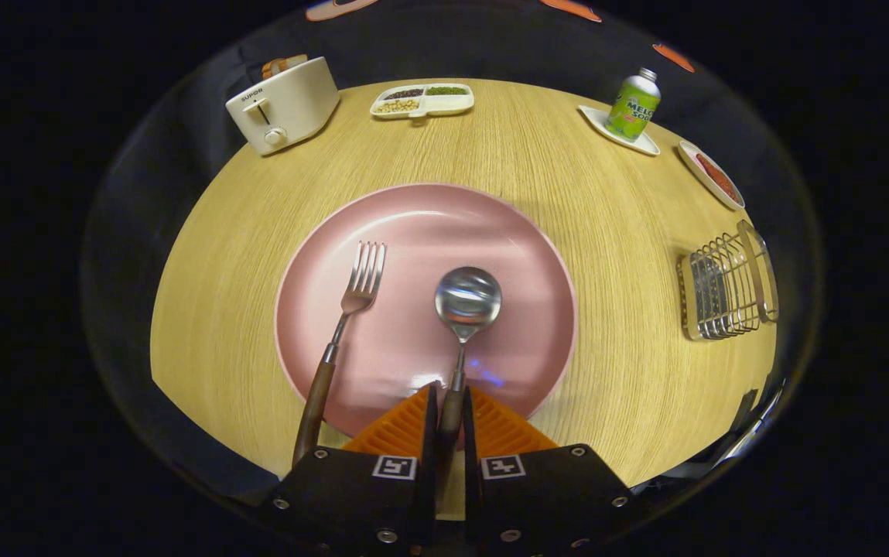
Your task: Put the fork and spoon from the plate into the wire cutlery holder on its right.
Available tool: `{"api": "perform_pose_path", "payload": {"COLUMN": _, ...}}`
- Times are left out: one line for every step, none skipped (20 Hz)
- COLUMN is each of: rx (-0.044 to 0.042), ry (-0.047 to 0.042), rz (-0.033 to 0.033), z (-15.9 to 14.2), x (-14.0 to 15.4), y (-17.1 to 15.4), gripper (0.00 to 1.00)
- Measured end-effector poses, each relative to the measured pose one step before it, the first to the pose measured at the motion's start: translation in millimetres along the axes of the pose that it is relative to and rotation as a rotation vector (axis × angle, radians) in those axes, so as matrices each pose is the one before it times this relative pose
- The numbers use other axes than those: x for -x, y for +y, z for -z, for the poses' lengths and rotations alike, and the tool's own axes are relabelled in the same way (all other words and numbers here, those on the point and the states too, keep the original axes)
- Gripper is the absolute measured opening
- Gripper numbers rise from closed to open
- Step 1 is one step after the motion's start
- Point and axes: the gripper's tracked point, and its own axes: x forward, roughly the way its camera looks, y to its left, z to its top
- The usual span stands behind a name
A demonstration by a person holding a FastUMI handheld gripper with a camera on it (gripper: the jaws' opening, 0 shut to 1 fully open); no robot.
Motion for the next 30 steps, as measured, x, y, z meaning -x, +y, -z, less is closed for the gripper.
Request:
{"api": "perform_pose_path", "payload": {"rx": -0.00500, "ry": 0.00157, "rz": -0.00865, "z": -1.11, "x": 0.13, "y": -0.38, "gripper": 0.11}}
{"api": "perform_pose_path", "payload": {"rx": -0.00051, "ry": -0.00564, "rz": -0.00463, "z": -1.44, "x": 0.86, "y": -0.75, "gripper": 0.09}}
{"api": "perform_pose_path", "payload": {"rx": -0.00228, "ry": -0.01401, "rz": 0.00090, "z": -2.88, "x": 1.46, "y": -2.65, "gripper": 0.07}}
{"api": "perform_pose_path", "payload": {"rx": -0.00810, "ry": -0.01957, "rz": -0.00914, "z": -3.59, "x": 3.13, "y": -1.92, "gripper": 0.06}}
{"api": "perform_pose_path", "payload": {"rx": -0.01292, "ry": -0.02200, "rz": -0.01406, "z": -4.75, "x": 3.44, "y": -0.49, "gripper": 0.05}}
{"api": "perform_pose_path", "payload": {"rx": -0.01038, "ry": -0.02218, "rz": -0.00789, "z": -5.00, "x": 5.06, "y": -2.83, "gripper": 0.05}}
{"api": "perform_pose_path", "payload": {"rx": -0.00499, "ry": -0.02748, "rz": -0.00369, "z": -7.28, "x": 7.17, "y": -3.87, "gripper": 0.05}}
{"api": "perform_pose_path", "payload": {"rx": -0.00400, "ry": -0.03233, "rz": 0.00065, "z": -7.82, "x": 6.28, "y": -4.91, "gripper": 0.05}}
{"api": "perform_pose_path", "payload": {"rx": -0.00134, "ry": -0.02597, "rz": -0.00322, "z": -8.53, "x": 6.62, "y": -5.33, "gripper": 0.05}}
{"api": "perform_pose_path", "payload": {"rx": -0.00626, "ry": -0.01414, "rz": -0.00358, "z": -5.69, "x": 6.38, "y": -4.87, "gripper": 0.05}}
{"api": "perform_pose_path", "payload": {"rx": -0.01108, "ry": -0.01691, "rz": -0.00030, "z": -7.69, "x": 6.87, "y": -6.12, "gripper": 0.05}}
{"api": "perform_pose_path", "payload": {"rx": -0.01259, "ry": -0.02303, "rz": 0.00279, "z": -8.86, "x": 7.89, "y": -7.86, "gripper": 0.05}}
{"api": "perform_pose_path", "payload": {"rx": -0.00975, "ry": -0.02552, "rz": 0.00645, "z": -9.80, "x": 8.53, "y": -8.74, "gripper": 0.05}}
{"api": "perform_pose_path", "payload": {"rx": -0.00607, "ry": -0.02875, "rz": 0.01167, "z": -9.02, "x": 8.14, "y": -8.77, "gripper": 0.05}}
{"api": "perform_pose_path", "payload": {"rx": -0.00353, "ry": -0.03126, "rz": 0.01595, "z": -10.74, "x": 9.15, "y": -11.99, "gripper": 0.05}}
{"api": "perform_pose_path", "payload": {"rx": -0.00259, "ry": -0.03048, "rz": 0.01505, "z": -9.49, "x": 9.02, "y": -11.22, "gripper": 0.05}}
{"api": "perform_pose_path", "payload": {"rx": -0.00550, "ry": -0.02799, "rz": 0.01813, "z": -9.83, "x": 8.19, "y": -12.17, "gripper": 0.05}}
{"api": "perform_pose_path", "payload": {"rx": -0.00952, "ry": -0.02569, "rz": 0.01482, "z": -9.76, "x": 7.90, "y": -13.80, "gripper": 0.05}}
{"api": "perform_pose_path", "payload": {"rx": -0.00930, "ry": -0.01742, "rz": 0.01092, "z": -6.66, "x": 7.60, "y": -12.01, "gripper": 0.05}}
{"api": "perform_pose_path", "payload": {"rx": -0.00333, "ry": -0.01260, "rz": 0.01258, "z": -5.78, "x": 6.25, "y": -13.23, "gripper": 0.05}}
{"api": "perform_pose_path", "payload": {"rx": 0.00071, "ry": -0.00836, "rz": 0.02072, "z": -4.15, "x": 4.54, "y": -14.36, "gripper": 0.05}}
{"api": "perform_pose_path", "payload": {"rx": 0.00008, "ry": -0.00800, "rz": 0.01825, "z": -4.83, "x": 3.26, "y": -13.88, "gripper": 0.05}}
{"api": "perform_pose_path", "payload": {"rx": -0.00177, "ry": -0.00980, "rz": 0.01626, "z": -4.86, "x": 4.05, "y": -13.08, "gripper": 0.05}}
{"api": "perform_pose_path", "payload": {"rx": -0.00319, "ry": -0.00305, "rz": 0.01367, "z": -2.68, "x": 3.17, "y": -11.27, "gripper": 0.05}}
{"api": "perform_pose_path", "payload": {"rx": -0.00365, "ry": 0.00154, "rz": 0.00994, "z": -0.91, "x": 1.55, "y": -9.33, "gripper": 0.05}}
{"api": "perform_pose_path", "payload": {"rx": 0.00137, "ry": 0.00238, "rz": 0.00465, "z": 0.02, "x": 0.62, "y": -7.73, "gripper": 0.05}}
{"api": "perform_pose_path", "payload": {"rx": 0.00576, "ry": 0.00803, "rz": 0.00762, "z": 1.91, "x": -2.88, "y": -6.71, "gripper": 0.05}}
{"api": "perform_pose_path", "payload": {"rx": 0.00464, "ry": 0.01603, "rz": 0.00349, "z": 3.87, "x": -1.47, "y": -6.69, "gripper": 0.05}}
{"api": "perform_pose_path", "payload": {"rx": -0.00464, "ry": 0.01164, "rz": -0.00103, "z": 3.45, "x": -2.57, "y": -4.88, "gripper": 0.05}}
{"api": "perform_pose_path", "payload": {"rx": -0.00285, "ry": 0.03008, "rz": -0.00142, "z": 6.13, "x": -2.57, "y": -4.10, "gripper": 0.05}}
